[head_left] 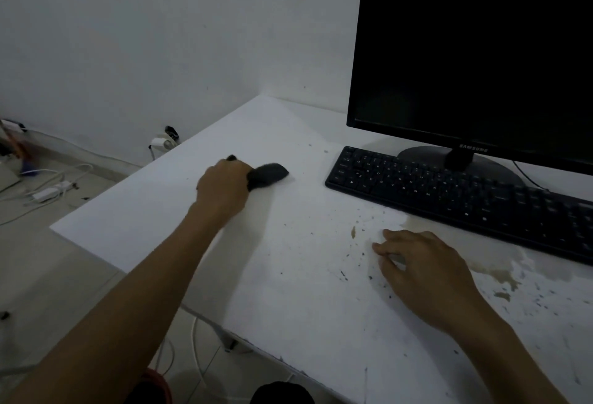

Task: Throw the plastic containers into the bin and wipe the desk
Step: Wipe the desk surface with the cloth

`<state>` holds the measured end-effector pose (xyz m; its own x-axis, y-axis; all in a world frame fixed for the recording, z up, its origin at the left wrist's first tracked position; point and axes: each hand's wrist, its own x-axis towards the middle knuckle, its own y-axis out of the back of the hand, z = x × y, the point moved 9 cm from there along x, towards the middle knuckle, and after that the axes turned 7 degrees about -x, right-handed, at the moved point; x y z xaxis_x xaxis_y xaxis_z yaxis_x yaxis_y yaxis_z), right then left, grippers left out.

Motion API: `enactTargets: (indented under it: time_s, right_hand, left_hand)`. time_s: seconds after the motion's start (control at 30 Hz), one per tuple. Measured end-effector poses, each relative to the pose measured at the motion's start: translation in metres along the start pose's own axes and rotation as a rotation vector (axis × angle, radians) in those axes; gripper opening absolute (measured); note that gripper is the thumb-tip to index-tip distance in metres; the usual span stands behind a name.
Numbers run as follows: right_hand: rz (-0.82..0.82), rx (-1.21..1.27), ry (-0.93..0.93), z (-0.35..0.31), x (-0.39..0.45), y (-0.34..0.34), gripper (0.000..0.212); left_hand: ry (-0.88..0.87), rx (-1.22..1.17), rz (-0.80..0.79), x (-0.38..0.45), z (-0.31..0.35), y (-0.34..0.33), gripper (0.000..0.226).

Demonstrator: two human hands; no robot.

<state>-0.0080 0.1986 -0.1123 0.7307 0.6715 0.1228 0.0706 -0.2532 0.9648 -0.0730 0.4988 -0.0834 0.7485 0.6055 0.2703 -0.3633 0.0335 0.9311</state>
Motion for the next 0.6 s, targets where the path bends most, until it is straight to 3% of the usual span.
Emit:
enactTargets:
  time_s: [0.1,0.2,0.27,0.5,0.6]
  right_hand:
    - [0.007,0.008,0.005,0.001,0.001,0.002,0.031]
    - [0.003,-0.001,0.006,0.001,0.002,0.001,0.031]
    - [0.001,-0.002,0.006,0.001,0.003,0.001,0.032]
    - [-0.023,0.029,0.017,0.002,0.003,-0.001,0.033]
    - [-0.027,0.027,0.016,0.001,0.004,0.0,0.033]
  left_hand:
    - [0.023,-0.069,-0.022,0.005,0.003,-0.005,0.019]
    - [-0.179,-0.156,-0.145,-0.017,0.051,-0.023,0.019]
    - [-0.276,-0.132,-0.133,-0.028,0.068,-0.027,0.018]
    - [0.079,-0.05,0.068,0.012,-0.008,0.0,0.019]
    - [0.023,-0.113,0.013,0.003,0.016,-0.002,0.018]
